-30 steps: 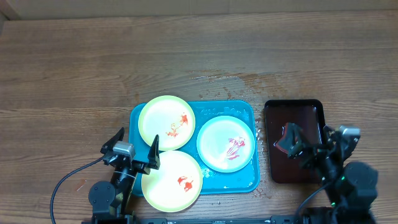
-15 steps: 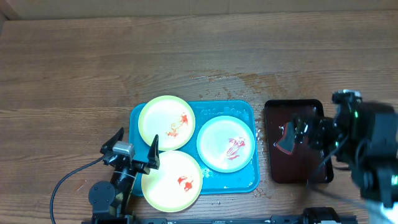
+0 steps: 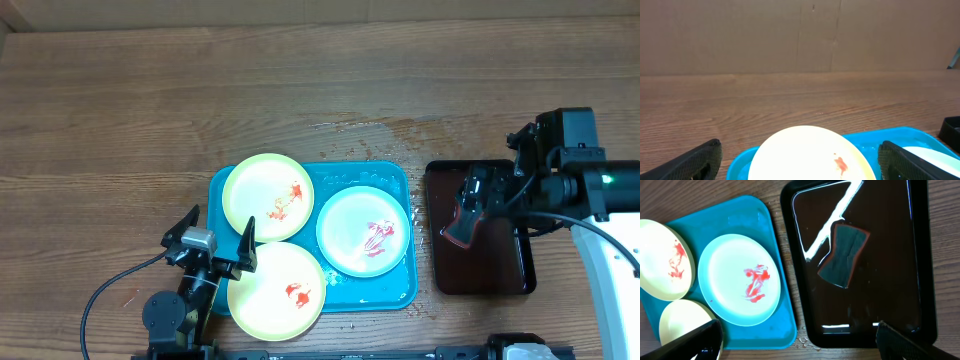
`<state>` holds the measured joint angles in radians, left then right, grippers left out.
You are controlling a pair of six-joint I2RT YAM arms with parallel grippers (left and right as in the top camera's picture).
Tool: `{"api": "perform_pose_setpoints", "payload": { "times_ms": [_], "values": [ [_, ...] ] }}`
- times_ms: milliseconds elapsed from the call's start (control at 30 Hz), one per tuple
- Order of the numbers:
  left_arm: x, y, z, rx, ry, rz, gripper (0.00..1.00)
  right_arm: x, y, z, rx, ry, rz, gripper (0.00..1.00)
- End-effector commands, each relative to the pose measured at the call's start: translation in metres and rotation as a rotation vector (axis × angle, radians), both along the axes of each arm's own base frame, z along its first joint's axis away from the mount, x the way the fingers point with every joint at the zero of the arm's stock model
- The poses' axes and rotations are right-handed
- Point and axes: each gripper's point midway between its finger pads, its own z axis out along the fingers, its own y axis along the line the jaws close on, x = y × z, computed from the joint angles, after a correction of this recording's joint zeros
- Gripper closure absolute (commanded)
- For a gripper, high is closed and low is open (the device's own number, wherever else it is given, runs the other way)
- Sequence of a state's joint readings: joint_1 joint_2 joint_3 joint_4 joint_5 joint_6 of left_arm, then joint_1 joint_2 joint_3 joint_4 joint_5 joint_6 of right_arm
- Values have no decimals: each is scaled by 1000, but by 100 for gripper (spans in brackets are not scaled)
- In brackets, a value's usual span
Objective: Clean dirty plates on tray and stack at the side
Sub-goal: 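Raise the right gripper and move it over the sponge on the black tray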
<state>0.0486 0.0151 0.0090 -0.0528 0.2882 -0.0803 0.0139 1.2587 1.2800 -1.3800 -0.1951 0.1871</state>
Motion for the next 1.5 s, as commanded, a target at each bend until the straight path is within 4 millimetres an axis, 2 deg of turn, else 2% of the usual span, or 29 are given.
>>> {"api": "perform_pose_setpoints", "payload": {
  "times_ms": [0, 967, 1133, 1267, 1467],
  "values": [
    [0, 4, 0, -20, -2, 18, 0, 6, 2, 9, 6, -34, 2, 0],
    [1, 4, 2, -25, -8, 20, 0, 5, 2, 9, 8, -29, 10, 0],
    [-13, -33, 4, -68, 9, -205, 0, 2, 2, 8, 8, -19, 10, 0],
    [-17, -39, 15, -140, 24, -237, 0, 2, 3, 8, 8, -19, 10, 0],
    [-19, -31, 48, -121, 48, -183, 0, 2, 8, 10, 42, -19, 20, 0]
  ]
}}
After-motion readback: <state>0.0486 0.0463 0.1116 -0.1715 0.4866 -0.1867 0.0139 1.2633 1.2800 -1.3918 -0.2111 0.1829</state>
